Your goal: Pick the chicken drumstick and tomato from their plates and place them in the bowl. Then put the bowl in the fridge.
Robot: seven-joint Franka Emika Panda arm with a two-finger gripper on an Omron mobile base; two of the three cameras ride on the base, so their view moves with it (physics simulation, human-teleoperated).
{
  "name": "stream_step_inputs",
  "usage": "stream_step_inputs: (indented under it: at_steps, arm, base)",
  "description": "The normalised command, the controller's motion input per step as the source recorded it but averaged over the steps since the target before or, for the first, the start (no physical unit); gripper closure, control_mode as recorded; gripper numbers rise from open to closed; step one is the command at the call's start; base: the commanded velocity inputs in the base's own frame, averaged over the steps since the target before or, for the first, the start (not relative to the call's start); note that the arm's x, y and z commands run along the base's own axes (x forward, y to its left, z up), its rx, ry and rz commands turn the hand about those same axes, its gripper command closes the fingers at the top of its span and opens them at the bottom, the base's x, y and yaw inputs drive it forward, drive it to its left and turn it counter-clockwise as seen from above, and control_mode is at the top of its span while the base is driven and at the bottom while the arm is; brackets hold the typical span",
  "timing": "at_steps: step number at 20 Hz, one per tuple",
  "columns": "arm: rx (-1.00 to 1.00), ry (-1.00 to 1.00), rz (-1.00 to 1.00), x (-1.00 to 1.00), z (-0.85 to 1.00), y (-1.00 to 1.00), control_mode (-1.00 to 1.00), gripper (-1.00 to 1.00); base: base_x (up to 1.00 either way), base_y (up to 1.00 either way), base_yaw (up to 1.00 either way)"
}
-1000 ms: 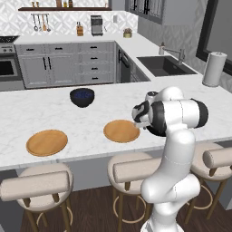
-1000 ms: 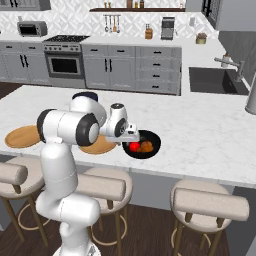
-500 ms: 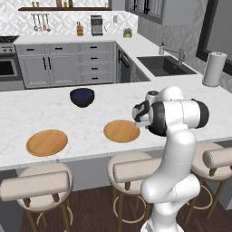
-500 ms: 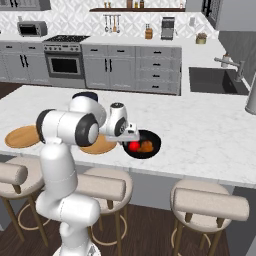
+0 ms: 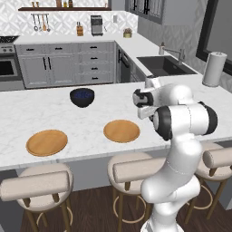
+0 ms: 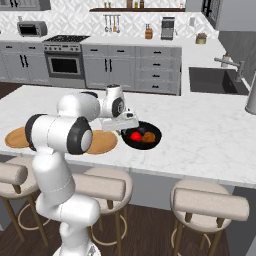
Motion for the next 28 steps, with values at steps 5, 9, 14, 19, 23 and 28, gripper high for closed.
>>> stream_step_inputs:
  at_steps: [5, 9, 14, 19, 23, 28]
  arm:
    - [-0.14, 0.22, 0.36, -0.38, 0.81, 0.0, -1.0, 1.0]
    - [-0.03, 0.16, 0.55, -0.53, 0.65, 0.13, -1.0, 1.0]
    - [0.05, 0.01, 0.58, -0.74, 0.24, 0.21, -1.0, 1.0]
    - [0.29, -0.05, 0.47, -0.57, 0.17, 0.06, -1.0, 1.0]
    - [0.27, -0.2, 0.33, -0.52, 0.04, -0.13, -1.0, 1.0]
    - [-0.06, -0.13, 0.15, -0.46, 0.04, 0.16, -1.0, 1.0]
  base:
    - [0.0, 0.0, 0.0]
    - [0.0, 0.0, 0.0]
    - [0.0, 0.0, 0.0]
    - [0.0, 0.0, 0.0]
    - [0.0, 0.0, 0.0]
    - [0.0, 0.0, 0.0]
